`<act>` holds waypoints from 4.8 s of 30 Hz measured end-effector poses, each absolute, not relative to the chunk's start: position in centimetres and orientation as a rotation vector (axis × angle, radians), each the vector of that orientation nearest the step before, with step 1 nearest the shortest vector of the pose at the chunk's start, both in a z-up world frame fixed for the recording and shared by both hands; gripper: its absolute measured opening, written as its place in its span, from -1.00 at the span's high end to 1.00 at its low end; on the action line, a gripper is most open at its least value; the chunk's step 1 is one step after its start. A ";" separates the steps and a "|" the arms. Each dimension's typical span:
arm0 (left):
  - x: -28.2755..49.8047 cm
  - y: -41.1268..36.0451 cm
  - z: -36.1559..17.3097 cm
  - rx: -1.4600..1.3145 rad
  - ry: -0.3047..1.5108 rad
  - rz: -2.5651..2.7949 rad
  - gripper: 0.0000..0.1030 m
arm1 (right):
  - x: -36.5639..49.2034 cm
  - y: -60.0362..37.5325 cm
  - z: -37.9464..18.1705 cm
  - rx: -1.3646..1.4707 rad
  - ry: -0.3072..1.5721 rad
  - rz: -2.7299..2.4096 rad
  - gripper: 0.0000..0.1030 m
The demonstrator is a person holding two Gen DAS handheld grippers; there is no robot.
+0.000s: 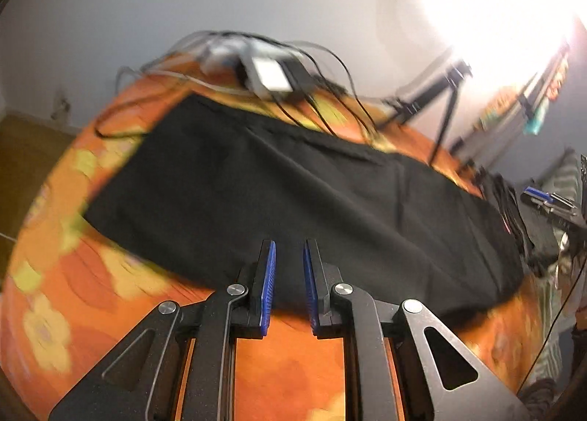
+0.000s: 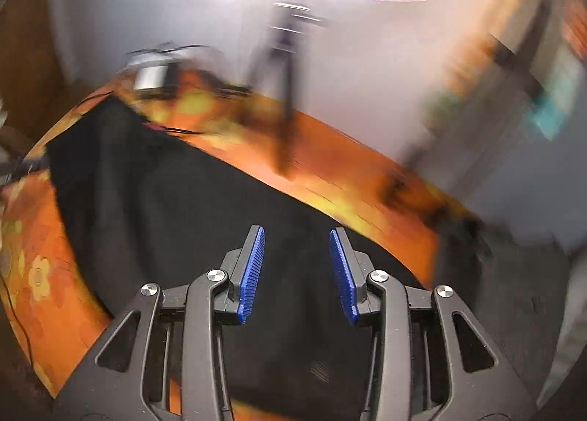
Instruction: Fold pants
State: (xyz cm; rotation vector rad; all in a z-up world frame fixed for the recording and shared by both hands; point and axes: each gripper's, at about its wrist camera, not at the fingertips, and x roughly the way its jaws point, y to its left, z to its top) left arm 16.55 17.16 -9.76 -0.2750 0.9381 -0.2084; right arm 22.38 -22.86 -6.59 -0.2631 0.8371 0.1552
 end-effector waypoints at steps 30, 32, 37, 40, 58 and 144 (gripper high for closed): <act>12.9 6.3 -12.5 -0.270 1.100 -0.288 0.71 | 10.1 -33.8 -16.6 0.277 0.983 0.080 -0.06; 13.2 5.4 -11.9 -0.257 1.082 -0.296 0.71 | 10.0 -31.3 -15.2 0.209 0.935 0.142 -0.06; 14.5 4.7 -11.3 -0.275 1.060 -0.288 0.71 | 10.0 -23.2 -13.0 0.004 0.854 0.404 -0.17; 15.1 4.8 -11.0 -0.311 1.052 -0.284 0.71 | 10.7 -18.3 -14.2 -0.165 0.859 0.444 -0.28; 12.3 -0.7 -11.3 -0.254 1.084 -0.483 0.35 | 18.2 -18.0 -16.6 0.071 1.015 0.436 0.70; 8.7 -2.0 -13.9 0.012 1.025 -0.553 0.77 | 25.7 -18.4 -8.1 -0.213 0.775 0.499 -0.05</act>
